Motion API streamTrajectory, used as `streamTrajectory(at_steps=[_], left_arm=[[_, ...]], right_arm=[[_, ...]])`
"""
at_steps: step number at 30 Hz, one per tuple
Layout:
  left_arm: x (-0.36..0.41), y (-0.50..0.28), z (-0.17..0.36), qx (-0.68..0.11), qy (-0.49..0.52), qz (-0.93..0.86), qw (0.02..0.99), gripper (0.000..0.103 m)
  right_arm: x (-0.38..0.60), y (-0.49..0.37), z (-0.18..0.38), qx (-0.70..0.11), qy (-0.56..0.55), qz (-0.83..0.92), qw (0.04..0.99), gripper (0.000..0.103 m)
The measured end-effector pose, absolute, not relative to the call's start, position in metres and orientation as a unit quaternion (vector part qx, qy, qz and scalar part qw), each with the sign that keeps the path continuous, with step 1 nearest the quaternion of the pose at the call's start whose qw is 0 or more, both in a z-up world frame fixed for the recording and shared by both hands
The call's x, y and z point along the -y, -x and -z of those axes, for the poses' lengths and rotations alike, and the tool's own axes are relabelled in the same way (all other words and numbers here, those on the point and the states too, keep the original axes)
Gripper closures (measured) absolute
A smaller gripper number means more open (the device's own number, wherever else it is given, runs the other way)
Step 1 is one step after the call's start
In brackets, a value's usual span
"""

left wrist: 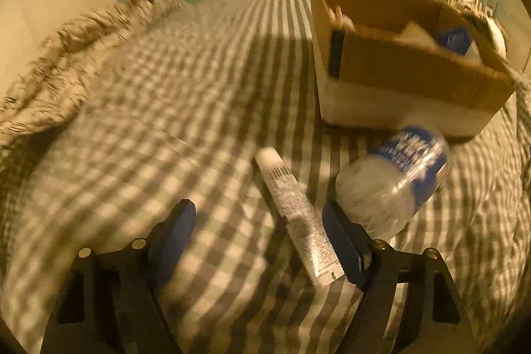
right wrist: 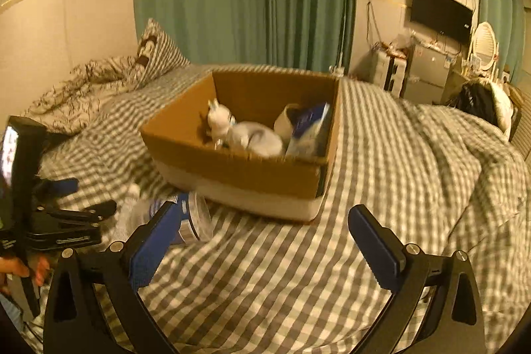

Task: Organize objects
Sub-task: 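Grasp the white tube with the left gripper while the right grasps the water bottle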

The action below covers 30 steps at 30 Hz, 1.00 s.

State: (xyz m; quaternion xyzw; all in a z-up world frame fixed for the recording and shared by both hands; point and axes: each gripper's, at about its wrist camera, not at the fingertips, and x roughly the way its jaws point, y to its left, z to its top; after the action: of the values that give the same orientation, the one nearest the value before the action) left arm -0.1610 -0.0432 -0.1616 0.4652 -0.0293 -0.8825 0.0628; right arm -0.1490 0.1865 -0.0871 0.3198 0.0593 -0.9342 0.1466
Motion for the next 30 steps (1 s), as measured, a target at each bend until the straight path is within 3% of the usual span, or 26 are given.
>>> streamTrajectory(at_steps=[4,6,7,8,10,20,30], left_arm=[[0.031,0.173,0.179,0.028,-0.471,0.881,0.041,0.025],[0.029,0.178,0.189,0.018,-0.482,0.876,0.032,0.045],[0.03,0.179,0.193,0.014,-0.487,0.873,0.029,0.062],[0.03,0.177,0.193,0.013,-0.488,0.873,0.025,0.072],[0.032,0.172,0.189,0.004,-0.485,0.875,0.015,0.079],[0.047,0.128,0.129,0.014,-0.415,0.91,0.009,0.079],[0.075,0.137,0.135,-0.021,-0.425,0.905,0.004,0.079]], right_arm=[[-0.189,0.154,0.101,-0.06,-0.329,0.931,0.143,0.002],[-0.191,0.155,0.104,-0.054,-0.335,0.93,0.143,0.002],[-0.193,0.156,0.107,-0.051,-0.34,0.928,0.142,0.002],[-0.192,0.156,0.108,-0.05,-0.342,0.928,0.141,0.002],[-0.192,0.155,0.111,-0.05,-0.346,0.926,0.141,0.002],[-0.147,0.144,0.113,-0.057,-0.349,0.919,0.174,0.002],[-0.077,0.175,0.154,-0.093,-0.414,0.885,0.192,0.002]])
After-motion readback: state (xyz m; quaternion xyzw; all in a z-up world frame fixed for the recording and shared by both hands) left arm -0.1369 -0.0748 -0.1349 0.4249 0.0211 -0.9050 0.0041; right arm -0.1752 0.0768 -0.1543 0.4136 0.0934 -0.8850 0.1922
